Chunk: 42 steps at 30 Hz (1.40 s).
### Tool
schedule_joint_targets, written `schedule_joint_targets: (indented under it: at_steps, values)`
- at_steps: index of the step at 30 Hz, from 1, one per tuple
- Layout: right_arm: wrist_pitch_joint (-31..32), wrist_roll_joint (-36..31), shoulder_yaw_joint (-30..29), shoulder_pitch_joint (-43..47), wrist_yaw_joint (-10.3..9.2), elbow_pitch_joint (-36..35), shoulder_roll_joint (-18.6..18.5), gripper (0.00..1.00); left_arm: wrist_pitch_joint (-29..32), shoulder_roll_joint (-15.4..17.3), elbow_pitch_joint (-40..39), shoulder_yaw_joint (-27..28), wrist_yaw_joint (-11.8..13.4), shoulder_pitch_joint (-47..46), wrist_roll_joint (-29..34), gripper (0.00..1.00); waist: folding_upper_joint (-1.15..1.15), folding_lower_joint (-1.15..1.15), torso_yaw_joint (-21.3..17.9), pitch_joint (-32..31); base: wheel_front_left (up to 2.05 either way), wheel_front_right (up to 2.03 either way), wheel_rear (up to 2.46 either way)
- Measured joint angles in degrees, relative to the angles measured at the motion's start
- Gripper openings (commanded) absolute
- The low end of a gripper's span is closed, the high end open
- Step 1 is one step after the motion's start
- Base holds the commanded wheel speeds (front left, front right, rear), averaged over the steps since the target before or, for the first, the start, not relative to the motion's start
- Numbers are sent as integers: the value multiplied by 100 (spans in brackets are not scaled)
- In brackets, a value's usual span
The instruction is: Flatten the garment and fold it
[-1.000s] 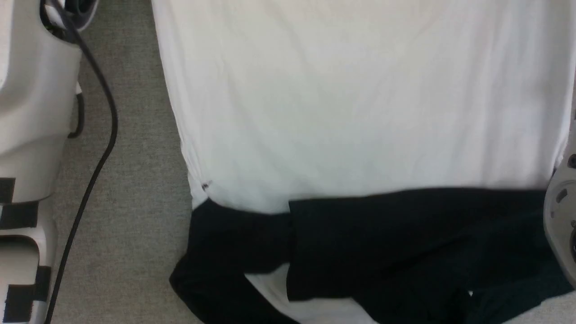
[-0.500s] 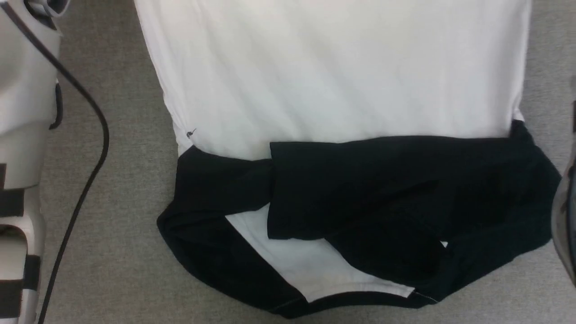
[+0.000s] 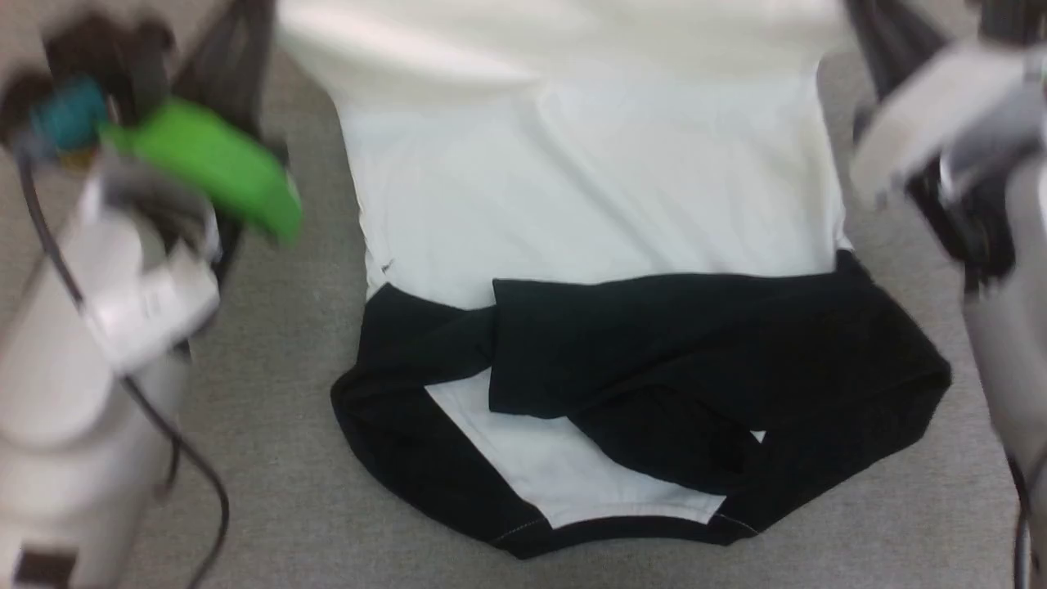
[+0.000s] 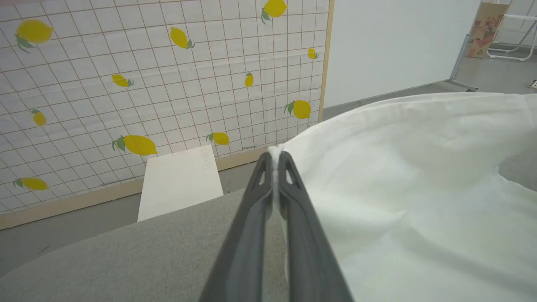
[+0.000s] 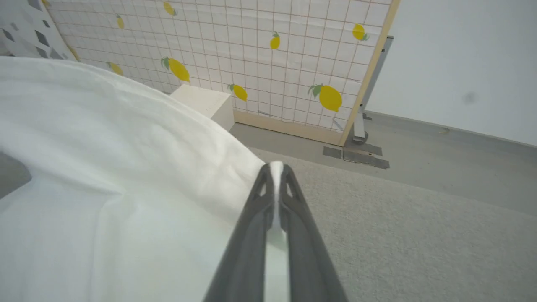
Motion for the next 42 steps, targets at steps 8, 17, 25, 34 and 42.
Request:
schedule_joint_targets:
  at_steps: [8, 17, 25, 34, 42]
  values:
    - [494, 450, -633, 2481, 0, -1551, -153, 0, 324, 197, -1255, -24, 417, 2643, -713, 0, 0, 0, 38, -893, 0, 0, 0]
    - [1366, 153, -1583, 4497, 1, -2624, 254, 0, 597, 165, -1631, -177, 671, 4235, -1368, 0, 0, 0, 196, -1616, 0, 0, 0]
    - [1714, -346, -1957, 5282, 1, -2674, 682, 0, 706, 49, -1419, -485, 594, 4771, -1585, 0, 0, 0, 390, -1887, 0, 0, 0]
    - [1749, -636, -1982, 5413, 1, -1869, 891, 0, 780, -121, -691, -849, 392, 4745, -1560, 0, 0, 0, 434, -1871, 0, 0, 0]
    - [1873, -610, -2143, 5414, 1, -1660, 1087, 100, 526, -346, -162, -817, 393, 4608, -1504, 100, 0, 0, 443, -1905, 0, 0, 0]
